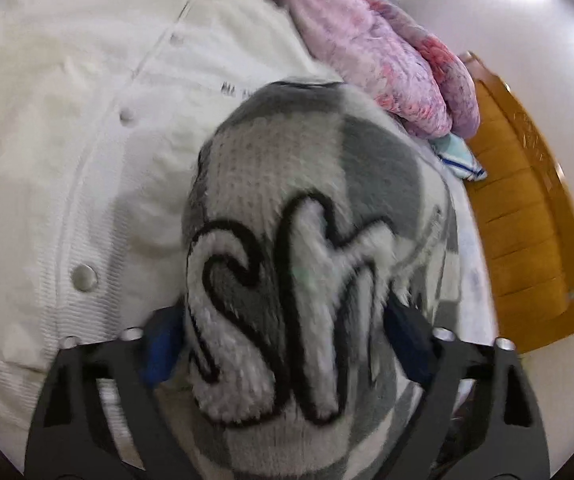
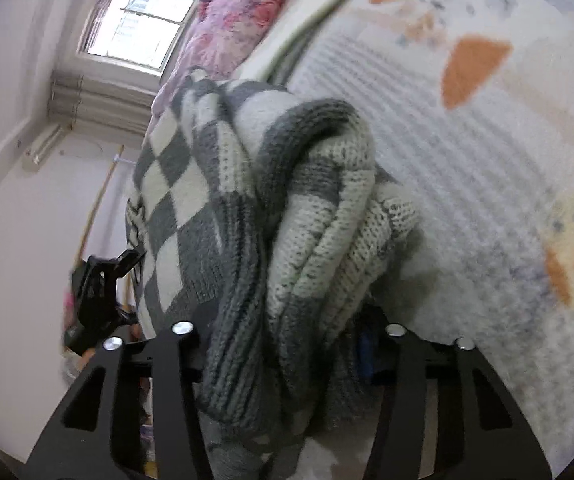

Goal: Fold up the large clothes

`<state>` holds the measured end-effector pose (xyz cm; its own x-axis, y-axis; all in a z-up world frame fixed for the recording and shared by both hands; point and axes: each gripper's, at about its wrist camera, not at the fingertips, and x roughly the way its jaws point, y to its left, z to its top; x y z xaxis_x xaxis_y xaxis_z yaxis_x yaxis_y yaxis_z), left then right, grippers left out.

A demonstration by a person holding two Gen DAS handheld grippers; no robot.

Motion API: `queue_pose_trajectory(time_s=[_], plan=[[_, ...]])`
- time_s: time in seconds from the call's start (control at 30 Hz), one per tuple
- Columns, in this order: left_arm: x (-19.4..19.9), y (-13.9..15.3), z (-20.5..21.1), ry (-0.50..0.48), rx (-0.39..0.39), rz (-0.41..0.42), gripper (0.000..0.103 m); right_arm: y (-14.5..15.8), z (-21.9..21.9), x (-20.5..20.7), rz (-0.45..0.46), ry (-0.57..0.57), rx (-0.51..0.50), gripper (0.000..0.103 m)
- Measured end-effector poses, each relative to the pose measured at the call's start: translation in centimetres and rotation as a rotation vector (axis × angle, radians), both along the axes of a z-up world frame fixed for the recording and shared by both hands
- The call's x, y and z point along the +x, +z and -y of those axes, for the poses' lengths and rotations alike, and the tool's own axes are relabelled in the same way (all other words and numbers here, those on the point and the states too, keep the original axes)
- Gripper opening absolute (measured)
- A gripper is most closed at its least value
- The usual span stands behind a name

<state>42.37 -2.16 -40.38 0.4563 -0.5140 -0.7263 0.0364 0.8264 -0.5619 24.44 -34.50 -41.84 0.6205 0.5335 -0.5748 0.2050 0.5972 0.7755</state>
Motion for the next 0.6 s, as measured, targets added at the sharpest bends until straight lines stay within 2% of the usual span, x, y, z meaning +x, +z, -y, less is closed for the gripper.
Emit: queue_pose_trajectory(time_s=[0.13,0.23,0.33,0.5,0.6], plan=[[-1.4,1.0,0.1,0.021,-0.014,0.019,0.074,2.1,0.2,-0.2,0.029,0.012,-0.052,0.036],[-2.2,1.6,0.9,0.005,-0.012,0.023,0.074,5.2,0.5,-0.6,0.085,0.029,-0.173,0.034],[-2.9,2.2,2.7,-0.020,-0.024,0.022,0.074,7.2,1.5,-1.2,0.126,0.025,-0.246,0.034],[-3.0,3.2,8.4,-0.087,-0.044,0.033,0.074,8.7,5.8,-3.7,0.161,-0.025,-0.312,0.034],[-3.0,3.6,14.2,-0.158,-0.064,0.040,0.074,9.3,8.8,-5.2,0.160,-0.081,-0.343,0.034]])
